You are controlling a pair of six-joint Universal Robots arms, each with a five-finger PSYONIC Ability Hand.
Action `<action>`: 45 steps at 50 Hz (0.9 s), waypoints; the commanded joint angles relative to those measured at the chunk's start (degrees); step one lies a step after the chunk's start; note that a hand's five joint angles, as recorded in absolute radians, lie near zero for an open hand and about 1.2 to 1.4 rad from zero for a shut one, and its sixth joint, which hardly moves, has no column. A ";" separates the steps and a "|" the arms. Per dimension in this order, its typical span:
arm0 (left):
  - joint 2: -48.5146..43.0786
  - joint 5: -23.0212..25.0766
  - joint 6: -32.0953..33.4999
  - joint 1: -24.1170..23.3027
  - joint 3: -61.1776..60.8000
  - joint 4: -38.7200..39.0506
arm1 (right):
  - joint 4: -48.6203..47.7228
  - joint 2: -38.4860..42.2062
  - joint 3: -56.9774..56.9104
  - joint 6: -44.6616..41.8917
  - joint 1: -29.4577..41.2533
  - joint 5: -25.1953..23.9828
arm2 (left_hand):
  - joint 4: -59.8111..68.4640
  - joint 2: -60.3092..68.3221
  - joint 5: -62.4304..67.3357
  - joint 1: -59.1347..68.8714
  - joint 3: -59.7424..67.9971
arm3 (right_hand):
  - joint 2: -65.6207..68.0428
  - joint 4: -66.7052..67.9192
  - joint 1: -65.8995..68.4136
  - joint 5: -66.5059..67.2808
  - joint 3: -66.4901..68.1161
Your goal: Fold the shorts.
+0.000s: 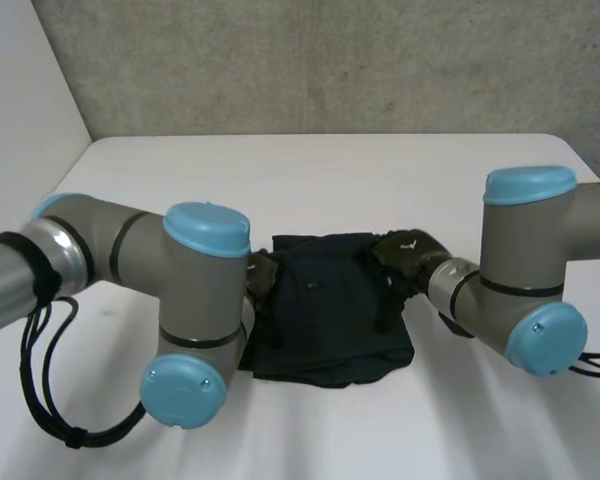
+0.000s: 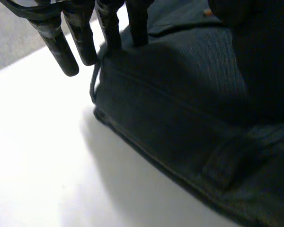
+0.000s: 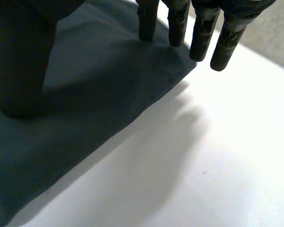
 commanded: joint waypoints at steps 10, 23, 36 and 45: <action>30.62 5.20 0.77 13.73 0.66 -5.14 | -2.77 -27.52 0.10 9.14 -3.44 16.79 | -1.52 -2.11 -1.40 -0.89 -2.80 | -2.31 -3.34 1.17 -2.93 -1.90; 35.99 12.41 -2.65 22.18 2.60 -17.99 | 8.49 -30.34 0.54 9.49 -9.51 14.08 | -2.69 -3.29 -2.58 -2.07 -3.98 | -2.31 -3.34 1.17 -2.93 -1.90; 37.22 12.33 -3.36 19.63 -0.39 -16.15 | 8.05 -33.07 2.12 8.97 -9.60 14.08 | -2.70 -3.30 -2.58 -2.07 -3.98 | -2.31 -3.34 1.17 -2.93 -1.90; 37.30 12.33 -3.36 19.37 -2.14 -13.51 | 6.91 -34.91 3.17 8.70 -9.43 13.90 | -2.70 -3.30 -2.58 -2.07 -3.98 | -2.31 -3.34 1.17 -2.93 -1.90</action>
